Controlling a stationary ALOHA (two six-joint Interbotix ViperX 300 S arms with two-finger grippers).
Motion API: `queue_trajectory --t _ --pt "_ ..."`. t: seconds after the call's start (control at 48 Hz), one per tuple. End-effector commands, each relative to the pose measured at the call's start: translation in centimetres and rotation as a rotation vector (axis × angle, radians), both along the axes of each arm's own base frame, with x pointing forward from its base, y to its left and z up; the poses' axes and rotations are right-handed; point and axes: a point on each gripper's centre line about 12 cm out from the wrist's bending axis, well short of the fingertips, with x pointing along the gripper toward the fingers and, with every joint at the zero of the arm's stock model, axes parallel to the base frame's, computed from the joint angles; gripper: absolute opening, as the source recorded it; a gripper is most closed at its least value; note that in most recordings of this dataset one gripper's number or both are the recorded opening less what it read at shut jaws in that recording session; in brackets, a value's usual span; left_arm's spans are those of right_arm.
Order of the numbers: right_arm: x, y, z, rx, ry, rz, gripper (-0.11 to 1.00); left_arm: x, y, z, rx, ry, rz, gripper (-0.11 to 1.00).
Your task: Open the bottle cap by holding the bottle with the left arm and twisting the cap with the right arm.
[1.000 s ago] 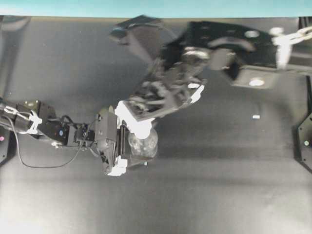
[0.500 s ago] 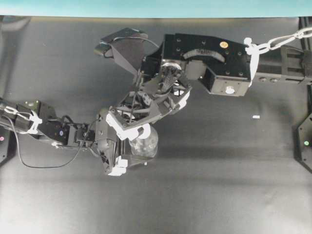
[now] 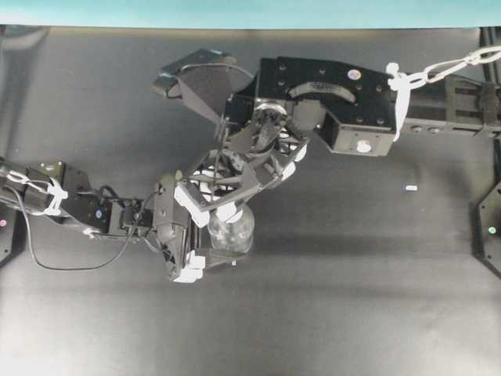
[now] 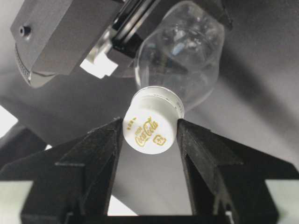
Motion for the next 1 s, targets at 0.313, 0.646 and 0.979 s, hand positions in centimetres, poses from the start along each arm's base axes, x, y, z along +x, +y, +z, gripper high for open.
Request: queue_trajectory --t 0.313,0.646,0.979 --pt "0.27 0.65 0.22 -0.051 -0.046 0.232 0.37 0.29 0.08 0.24 0.000 -0.008 0.001 0.88" --pt "0.42 0.73 0.45 -0.168 -0.155 0.703 0.37 0.14 0.09 0.11 0.001 -0.002 0.000 0.88" --pt "0.35 0.86 0.34 -0.267 -0.250 1.104 0.37 0.18 -0.09 0.15 -0.004 -0.003 -0.002 0.88"
